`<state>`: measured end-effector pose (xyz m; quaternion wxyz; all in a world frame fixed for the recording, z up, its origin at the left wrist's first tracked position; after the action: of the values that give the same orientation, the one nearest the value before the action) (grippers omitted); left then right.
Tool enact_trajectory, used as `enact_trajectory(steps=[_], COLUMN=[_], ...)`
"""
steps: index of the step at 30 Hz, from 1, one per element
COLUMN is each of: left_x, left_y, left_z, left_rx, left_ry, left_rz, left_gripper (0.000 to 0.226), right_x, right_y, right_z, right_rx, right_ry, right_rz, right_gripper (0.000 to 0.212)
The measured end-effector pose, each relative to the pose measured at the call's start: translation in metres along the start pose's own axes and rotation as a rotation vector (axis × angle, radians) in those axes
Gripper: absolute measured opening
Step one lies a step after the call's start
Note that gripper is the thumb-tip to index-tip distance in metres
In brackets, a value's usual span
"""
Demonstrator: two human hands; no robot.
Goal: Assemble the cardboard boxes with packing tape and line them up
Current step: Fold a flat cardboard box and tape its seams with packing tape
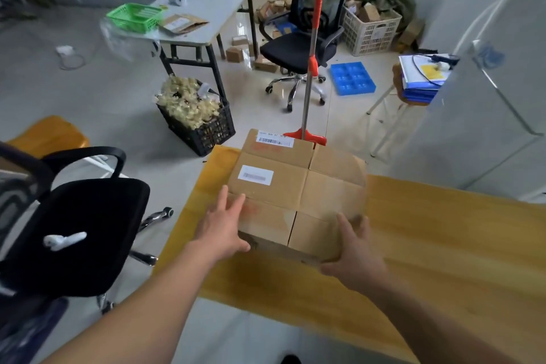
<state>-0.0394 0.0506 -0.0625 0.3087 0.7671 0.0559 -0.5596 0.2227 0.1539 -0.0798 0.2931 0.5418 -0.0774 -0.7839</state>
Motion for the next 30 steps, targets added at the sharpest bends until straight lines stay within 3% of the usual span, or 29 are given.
enact_trajectory(steps=[3,9,15,22,24,30], left_x=[-0.001,-0.034,-0.089,-0.172,-0.187,-0.162], left_y=[-0.003,0.011,0.042,0.091,0.110,0.155], left_z=[0.001,-0.016,-0.070,-0.213,-0.271,-0.456], left_rx=[-0.021,0.043,0.205,0.433,0.481,0.613], left_ry=[0.015,-0.040,0.168,0.406,0.410,0.323], left_rz=[-0.045,-0.247,-0.438,-0.778,-0.774,-0.487], left_gripper=[0.114,0.107,0.089,0.020,0.011,0.024], right_x=[-0.003,-0.029,-0.108,-0.235,-0.273,-0.354], right_y=[-0.001,0.008,0.034,0.104,0.133,0.233], right_z=[0.000,-0.013,-0.021,-0.073,-0.106,-0.260], right_rx=[0.009,0.002,-0.138,-0.160,-0.103,0.244], right_ry=[0.002,-0.006,-0.207,-0.572,-0.529,-0.374], right_rz=[-0.056,-0.095,-0.344,-0.654,-0.688,-0.614], right_gripper=[0.100,0.098,0.047,0.029,0.027,0.027])
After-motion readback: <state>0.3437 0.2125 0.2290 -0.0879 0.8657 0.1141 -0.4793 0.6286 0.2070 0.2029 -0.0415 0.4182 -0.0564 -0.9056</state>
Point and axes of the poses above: each hand's wrist, its own y-axis away from the middle knuckle, its own x-axis out of the palm, z = x × y, the point moved 8 cm from there along -y, towards the middle knuckle, and after that the axes turned 6 degrees about x, right-handed, at the moved point
